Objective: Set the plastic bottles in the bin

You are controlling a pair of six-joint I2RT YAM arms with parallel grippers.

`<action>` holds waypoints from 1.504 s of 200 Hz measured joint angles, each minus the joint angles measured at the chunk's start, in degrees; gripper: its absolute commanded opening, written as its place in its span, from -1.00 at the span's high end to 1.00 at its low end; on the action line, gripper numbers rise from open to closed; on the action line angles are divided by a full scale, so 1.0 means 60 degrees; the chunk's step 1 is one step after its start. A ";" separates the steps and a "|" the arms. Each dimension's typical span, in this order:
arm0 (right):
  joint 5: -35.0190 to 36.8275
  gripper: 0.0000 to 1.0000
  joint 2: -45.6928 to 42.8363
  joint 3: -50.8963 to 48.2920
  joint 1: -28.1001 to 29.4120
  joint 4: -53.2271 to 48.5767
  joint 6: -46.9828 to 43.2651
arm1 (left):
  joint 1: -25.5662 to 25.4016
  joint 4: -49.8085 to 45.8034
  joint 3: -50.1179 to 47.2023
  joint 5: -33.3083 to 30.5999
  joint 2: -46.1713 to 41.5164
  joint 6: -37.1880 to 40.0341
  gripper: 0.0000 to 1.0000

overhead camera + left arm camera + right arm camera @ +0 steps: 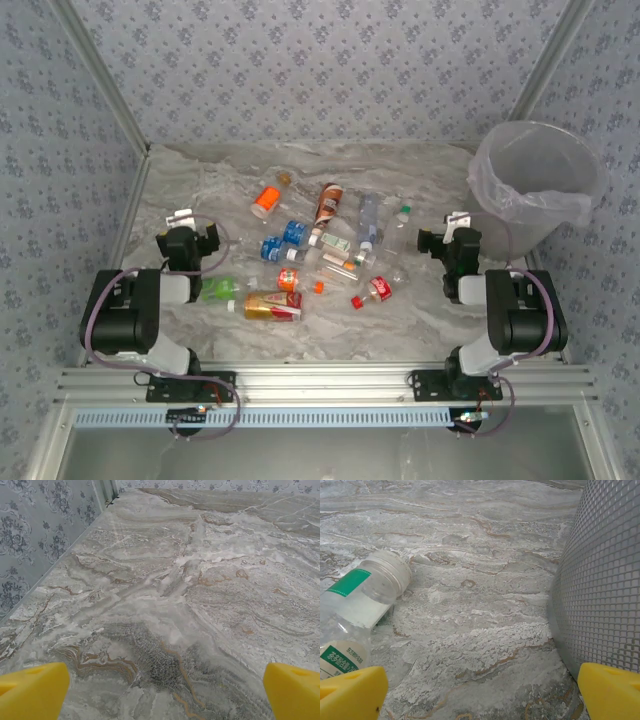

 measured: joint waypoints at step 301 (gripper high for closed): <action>-0.0357 -1.00 -0.2674 0.1184 0.0284 -0.3096 -0.0102 | -0.0572 -0.4029 0.1657 -0.0652 -0.2758 -0.0488 -0.99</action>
